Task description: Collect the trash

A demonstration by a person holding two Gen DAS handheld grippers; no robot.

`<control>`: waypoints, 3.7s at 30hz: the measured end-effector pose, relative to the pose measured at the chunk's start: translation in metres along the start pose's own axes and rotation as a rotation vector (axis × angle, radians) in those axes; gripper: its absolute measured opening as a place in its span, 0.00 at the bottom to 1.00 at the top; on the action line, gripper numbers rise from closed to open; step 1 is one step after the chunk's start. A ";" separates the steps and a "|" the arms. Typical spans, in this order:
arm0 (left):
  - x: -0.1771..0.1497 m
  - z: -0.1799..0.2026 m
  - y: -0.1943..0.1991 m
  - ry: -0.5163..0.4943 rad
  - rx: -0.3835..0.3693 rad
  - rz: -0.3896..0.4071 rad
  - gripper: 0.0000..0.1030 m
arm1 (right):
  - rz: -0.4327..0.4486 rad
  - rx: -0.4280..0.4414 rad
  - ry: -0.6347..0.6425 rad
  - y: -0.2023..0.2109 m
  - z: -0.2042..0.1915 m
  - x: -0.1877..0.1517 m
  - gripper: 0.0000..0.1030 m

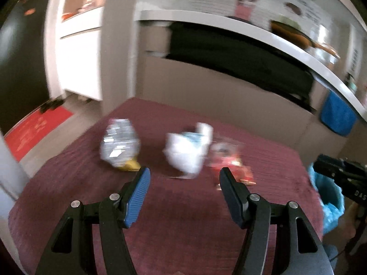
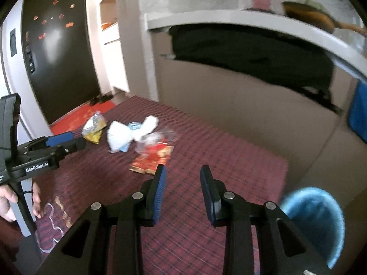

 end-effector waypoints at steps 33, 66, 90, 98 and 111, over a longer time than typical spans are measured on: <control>0.025 -0.110 -0.118 0.231 -0.037 -0.193 0.15 | -0.049 0.143 0.157 -0.120 -0.106 0.064 0.31; 0.000 -0.002 0.010 0.119 -0.208 -0.041 0.04 | 0.020 0.066 0.005 -0.012 -0.017 0.030 0.05; -0.053 0.059 -0.028 0.024 -0.241 -0.235 0.05 | -0.104 0.154 -0.110 0.013 0.027 -0.071 0.48; -0.058 0.064 -0.024 -0.026 -0.214 -0.226 0.05 | -0.220 0.083 -0.210 -0.050 0.040 -0.089 0.47; -0.045 0.127 0.008 -0.156 -0.227 -0.158 0.05 | -0.116 0.133 -0.204 -0.007 0.049 -0.092 0.30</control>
Point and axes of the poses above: each gripper's, at about its wrist camera, not at the fingertips, and y roughly against the way its jaws point, z to its right, x to its top, the point moved 7 cm from there along -y, roughly the way its jaws point, and after that the axes turned 6 degrees about -z, right-handed, at the moved point
